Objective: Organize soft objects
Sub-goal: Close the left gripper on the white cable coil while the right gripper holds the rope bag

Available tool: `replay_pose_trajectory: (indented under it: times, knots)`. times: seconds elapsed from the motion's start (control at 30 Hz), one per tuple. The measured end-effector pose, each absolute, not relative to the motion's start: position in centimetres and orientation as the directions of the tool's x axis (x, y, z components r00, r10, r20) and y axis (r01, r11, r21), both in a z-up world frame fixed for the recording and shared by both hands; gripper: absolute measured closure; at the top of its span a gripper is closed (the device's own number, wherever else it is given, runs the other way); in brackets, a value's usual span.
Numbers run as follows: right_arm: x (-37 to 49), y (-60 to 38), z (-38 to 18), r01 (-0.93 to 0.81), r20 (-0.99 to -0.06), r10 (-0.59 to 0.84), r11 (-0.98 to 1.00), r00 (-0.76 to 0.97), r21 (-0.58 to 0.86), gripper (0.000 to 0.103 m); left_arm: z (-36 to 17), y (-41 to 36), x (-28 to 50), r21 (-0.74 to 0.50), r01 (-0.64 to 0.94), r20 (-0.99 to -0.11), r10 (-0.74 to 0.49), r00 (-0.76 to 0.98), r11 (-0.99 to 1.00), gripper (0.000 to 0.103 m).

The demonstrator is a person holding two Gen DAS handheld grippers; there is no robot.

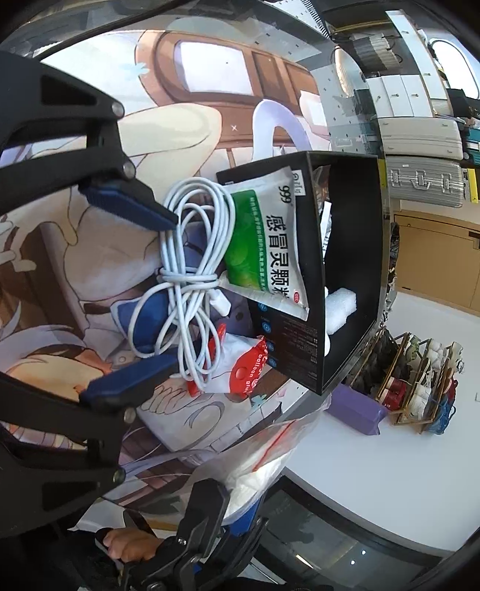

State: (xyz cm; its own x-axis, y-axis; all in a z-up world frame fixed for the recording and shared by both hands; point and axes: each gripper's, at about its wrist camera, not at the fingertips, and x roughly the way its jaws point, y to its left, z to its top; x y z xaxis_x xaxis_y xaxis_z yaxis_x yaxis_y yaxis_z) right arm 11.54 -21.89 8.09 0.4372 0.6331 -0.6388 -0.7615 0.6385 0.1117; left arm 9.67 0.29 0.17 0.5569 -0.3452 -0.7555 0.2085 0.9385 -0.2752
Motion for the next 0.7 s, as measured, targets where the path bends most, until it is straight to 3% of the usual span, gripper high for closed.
replay_pose_trajectory:
  times: [0.5,0.7]
  knots:
    - [11.6,-21.8,8.2,-0.766,-0.638,0.635,0.634,0.436,0.107,0.064,-0.2,2.2,7.3,-0.201,0.152,-0.790,-0.252,0.559,0.968,0.037]
    - [11.6,-21.7,8.2,-0.766,-0.638,0.634,0.634,0.438,0.104,0.064,0.4,3.8,6.9,-0.283,0.110,-0.758,-0.293,0.583,0.953,0.032]
